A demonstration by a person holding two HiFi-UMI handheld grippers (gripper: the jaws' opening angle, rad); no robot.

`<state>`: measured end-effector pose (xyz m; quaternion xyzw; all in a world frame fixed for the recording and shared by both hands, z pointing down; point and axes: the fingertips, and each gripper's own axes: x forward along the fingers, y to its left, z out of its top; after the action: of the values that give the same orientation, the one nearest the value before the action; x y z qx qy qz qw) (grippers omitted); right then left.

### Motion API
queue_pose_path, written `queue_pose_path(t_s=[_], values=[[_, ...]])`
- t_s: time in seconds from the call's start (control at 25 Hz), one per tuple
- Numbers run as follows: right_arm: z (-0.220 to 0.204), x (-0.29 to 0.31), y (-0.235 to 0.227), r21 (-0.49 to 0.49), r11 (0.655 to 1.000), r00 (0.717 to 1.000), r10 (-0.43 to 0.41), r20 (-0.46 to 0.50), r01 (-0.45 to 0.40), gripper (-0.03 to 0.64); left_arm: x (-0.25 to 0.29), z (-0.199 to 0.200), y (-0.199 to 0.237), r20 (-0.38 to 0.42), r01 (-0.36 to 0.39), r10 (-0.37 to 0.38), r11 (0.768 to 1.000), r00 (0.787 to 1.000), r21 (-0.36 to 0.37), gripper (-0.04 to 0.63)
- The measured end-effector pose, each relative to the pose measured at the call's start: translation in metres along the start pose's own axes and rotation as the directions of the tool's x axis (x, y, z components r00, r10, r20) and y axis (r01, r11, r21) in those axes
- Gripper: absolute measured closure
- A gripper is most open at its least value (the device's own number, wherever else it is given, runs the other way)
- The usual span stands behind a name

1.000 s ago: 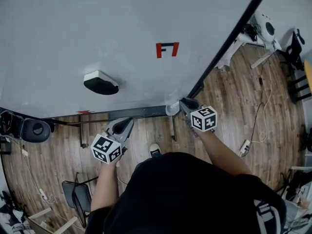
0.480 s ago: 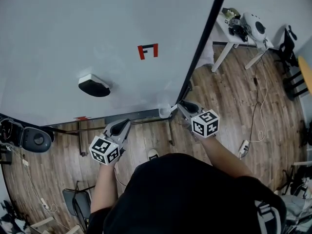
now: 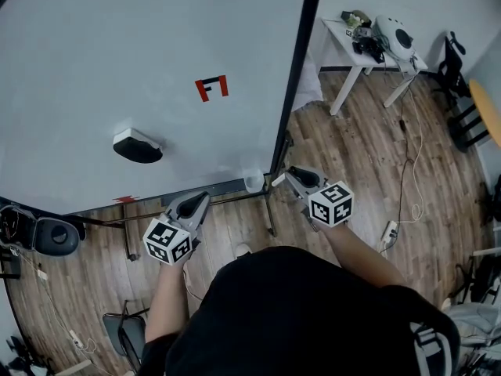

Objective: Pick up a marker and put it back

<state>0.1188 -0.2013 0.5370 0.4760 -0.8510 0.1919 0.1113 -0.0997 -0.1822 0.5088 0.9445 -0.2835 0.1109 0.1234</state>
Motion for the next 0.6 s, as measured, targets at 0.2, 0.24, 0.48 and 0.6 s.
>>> queue_pose_path(t_s=[0.2,0.24,0.48,0.6], values=[[0.0,-0.004,-0.004,0.0,1.0,1.0,0.001,0.001,-0.001,0.554,0.005,0.001,-0.002,-0.003,0.004,-0.004,1.0,1.0,0.0,0.577],[0.0,-0.004,-0.005,0.001,1.0,1.0,0.002,0.001,-0.002,0.554,0.006,0.001,-0.002,-0.003,0.004,-0.004,1.0,1.0,0.0,0.577],[0.002,0.006,-0.003,-0.005,1.0,1.0,0.021,-0.001,-0.021,0.554,0.005,-0.001,0.002,-0.004,-0.007,0.007,1.0,1.0,-0.009,0.577],[0.005,0.015,0.001,-0.01,0.999,0.999,0.035,-0.005,-0.036,0.555,0.001,-0.003,0.006,-0.005,-0.018,0.018,1.0,1.0,-0.016,0.577]])
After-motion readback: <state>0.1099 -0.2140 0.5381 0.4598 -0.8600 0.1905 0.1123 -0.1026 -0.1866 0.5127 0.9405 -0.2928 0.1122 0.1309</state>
